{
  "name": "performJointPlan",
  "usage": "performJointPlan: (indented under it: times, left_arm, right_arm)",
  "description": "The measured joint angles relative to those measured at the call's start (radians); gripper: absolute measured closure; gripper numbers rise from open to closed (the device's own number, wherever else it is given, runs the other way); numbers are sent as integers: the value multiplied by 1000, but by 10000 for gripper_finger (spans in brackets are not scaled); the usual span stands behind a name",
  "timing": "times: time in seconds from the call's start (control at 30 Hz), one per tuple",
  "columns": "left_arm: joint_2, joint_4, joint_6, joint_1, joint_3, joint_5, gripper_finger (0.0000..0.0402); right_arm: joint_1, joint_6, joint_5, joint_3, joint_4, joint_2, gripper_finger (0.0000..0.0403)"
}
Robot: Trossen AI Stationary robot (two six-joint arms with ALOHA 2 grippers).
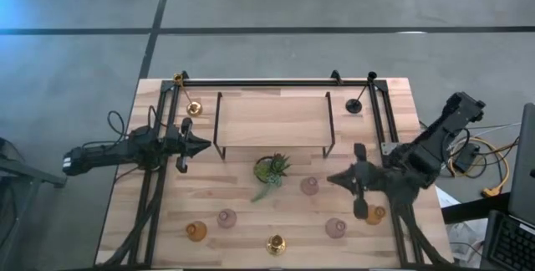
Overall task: Pick & Place candle stick holders
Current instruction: Put the right purple glass candle holder on the shelf
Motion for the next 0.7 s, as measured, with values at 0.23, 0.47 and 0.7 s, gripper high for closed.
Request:
performJointPlan:
  times: [0.23, 0.47, 0.7]
  left_arm:
    - [0, 0, 0, 0, 0, 0, 367]
    - [0, 0, 0, 0, 0, 0, 367]
    - [0, 0, 0, 0, 0, 0, 367]
  right_arm:
    - [112, 506, -33, 191, -507, 145, 394]
    - [115, 838, -247, 261, -695, 264, 394]
    - [110, 1013, -429, 266, -686, 322, 394]
